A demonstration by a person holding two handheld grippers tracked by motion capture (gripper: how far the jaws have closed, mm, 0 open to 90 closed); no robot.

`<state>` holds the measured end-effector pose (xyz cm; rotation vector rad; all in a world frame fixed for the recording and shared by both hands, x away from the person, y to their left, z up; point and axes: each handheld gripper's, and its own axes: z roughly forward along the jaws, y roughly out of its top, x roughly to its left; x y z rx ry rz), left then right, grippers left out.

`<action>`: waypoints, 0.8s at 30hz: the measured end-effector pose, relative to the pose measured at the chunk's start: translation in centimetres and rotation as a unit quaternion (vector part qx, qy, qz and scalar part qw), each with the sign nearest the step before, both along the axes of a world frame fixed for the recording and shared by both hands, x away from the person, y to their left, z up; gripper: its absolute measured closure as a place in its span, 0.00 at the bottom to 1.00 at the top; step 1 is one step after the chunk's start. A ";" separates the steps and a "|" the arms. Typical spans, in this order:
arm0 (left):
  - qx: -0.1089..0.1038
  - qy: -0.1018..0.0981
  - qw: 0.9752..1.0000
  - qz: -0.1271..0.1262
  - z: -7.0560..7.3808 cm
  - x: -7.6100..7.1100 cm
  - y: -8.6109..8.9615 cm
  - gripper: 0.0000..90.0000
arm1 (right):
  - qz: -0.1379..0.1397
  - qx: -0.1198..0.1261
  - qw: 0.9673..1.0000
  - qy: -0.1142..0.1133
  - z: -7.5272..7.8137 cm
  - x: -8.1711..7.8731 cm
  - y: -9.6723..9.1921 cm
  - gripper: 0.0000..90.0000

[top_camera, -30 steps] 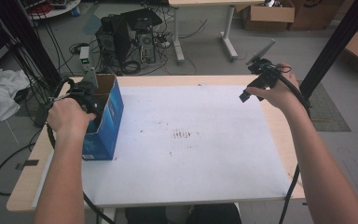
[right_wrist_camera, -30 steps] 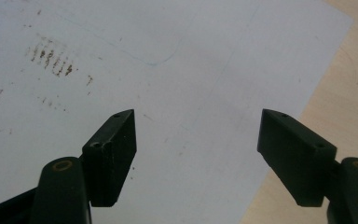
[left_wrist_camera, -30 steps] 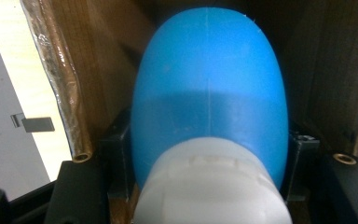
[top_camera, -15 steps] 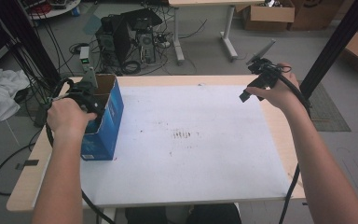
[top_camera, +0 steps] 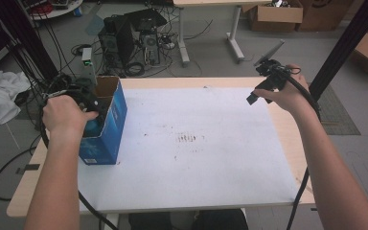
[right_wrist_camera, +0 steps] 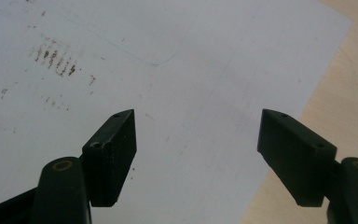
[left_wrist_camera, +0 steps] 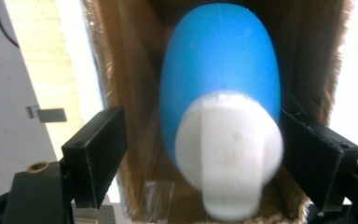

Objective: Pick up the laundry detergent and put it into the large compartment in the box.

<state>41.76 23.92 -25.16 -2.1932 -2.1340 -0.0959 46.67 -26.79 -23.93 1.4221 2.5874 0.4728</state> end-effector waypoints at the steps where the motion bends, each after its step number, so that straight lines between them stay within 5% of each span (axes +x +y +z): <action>1: 0.002 -0.002 1.000 -0.002 0.3 -0.1 -0.1 0.22 | -0.001 0.001 1.000 0.000 0.0 0.0 0.0 0.32; 10: 0.006 -0.019 0.999 -0.046 3.9 -0.9 -2.3 0.20 | 0.002 0.002 1.000 0.000 0.3 -0.3 0.2 0.32; 16: -0.005 -0.038 0.995 -0.097 5.8 -1.5 -5.0 0.17 | 0.002 0.002 1.000 -0.003 0.7 -0.3 0.2 0.32; 17: -0.012 -0.039 0.991 -0.124 5.9 -1.8 -6.4 0.17 | 0.002 0.003 1.000 -0.004 0.9 -0.4 0.2 0.31; 20: -0.013 -0.045 0.989 -0.142 6.0 -2.0 -7.6 0.17 | 0.002 0.002 1.000 -0.003 1.0 -0.4 0.2 0.31; 24: -0.023 -0.047 0.981 -0.188 5.8 -2.4 -10.9 0.17 | -0.001 0.000 1.000 0.000 1.0 -0.5 0.3 0.31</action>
